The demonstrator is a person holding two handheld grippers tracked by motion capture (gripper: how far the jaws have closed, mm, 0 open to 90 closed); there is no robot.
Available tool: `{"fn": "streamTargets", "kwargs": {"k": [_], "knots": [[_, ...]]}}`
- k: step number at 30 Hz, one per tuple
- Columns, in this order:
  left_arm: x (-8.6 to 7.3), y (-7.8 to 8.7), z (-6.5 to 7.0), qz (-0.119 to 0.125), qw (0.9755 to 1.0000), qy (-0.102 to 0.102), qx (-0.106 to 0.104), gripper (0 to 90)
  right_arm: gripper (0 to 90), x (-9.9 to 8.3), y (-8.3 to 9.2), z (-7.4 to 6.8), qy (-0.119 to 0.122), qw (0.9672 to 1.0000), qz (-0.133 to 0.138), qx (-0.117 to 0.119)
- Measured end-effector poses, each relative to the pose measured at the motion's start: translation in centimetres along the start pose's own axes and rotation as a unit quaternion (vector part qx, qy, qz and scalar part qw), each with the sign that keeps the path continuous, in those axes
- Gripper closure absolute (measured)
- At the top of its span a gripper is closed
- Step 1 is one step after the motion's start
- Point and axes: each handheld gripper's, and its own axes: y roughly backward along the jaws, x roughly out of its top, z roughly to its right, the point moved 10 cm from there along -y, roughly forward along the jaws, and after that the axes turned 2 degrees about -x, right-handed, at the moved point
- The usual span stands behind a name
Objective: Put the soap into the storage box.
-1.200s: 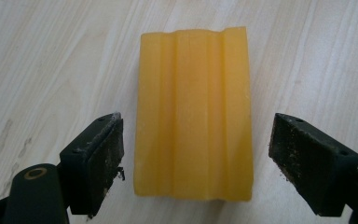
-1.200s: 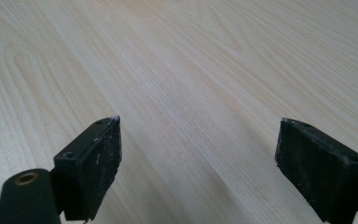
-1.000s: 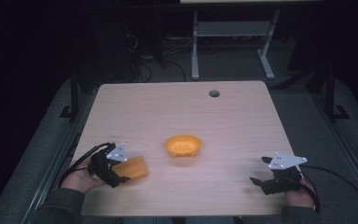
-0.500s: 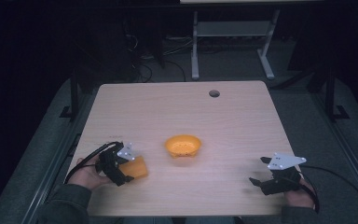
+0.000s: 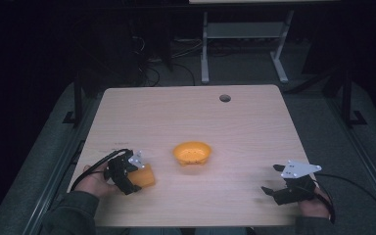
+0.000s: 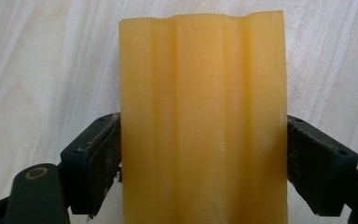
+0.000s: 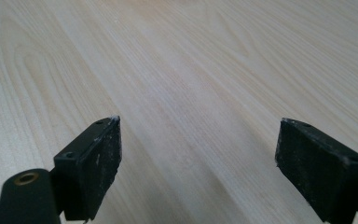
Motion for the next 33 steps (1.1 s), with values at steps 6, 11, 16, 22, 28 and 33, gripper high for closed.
{"fn": "streamTargets", "kwargs": {"k": [6,11,16,22,28,33], "knots": [[0.1,-0.4,0.1,-0.006,1.0000,-0.001,-0.006,19.3,14.0,0.1,0.0,0.0,0.000,1.0000,0.003,-0.001],[0.1,-0.4,0.1,-0.006,0.9999,0.001,-0.009,19.9,13.9,0.2,0.1,0.0,0.000,1.0000,0.005,-0.001],[0.1,-0.3,0.1,-0.006,1.0000,0.002,-0.005,20.6,14.0,0.2,0.2,0.0,-0.001,1.0000,0.007,-0.002],[0.1,0.0,0.0,-0.001,1.0000,0.009,-0.002,20.8,14.0,0.2,0.1,0.0,-0.002,1.0000,0.006,-0.001],[0.6,0.9,-0.1,0.029,0.9995,0.015,0.000,20.9,14.0,0.2,0.1,-0.1,-0.002,1.0000,0.004,-0.001],[1.2,1.7,0.0,0.037,0.9993,0.007,-0.002,20.8,14.0,0.1,0.0,0.0,-0.003,1.0000,0.003,-0.001]]}}
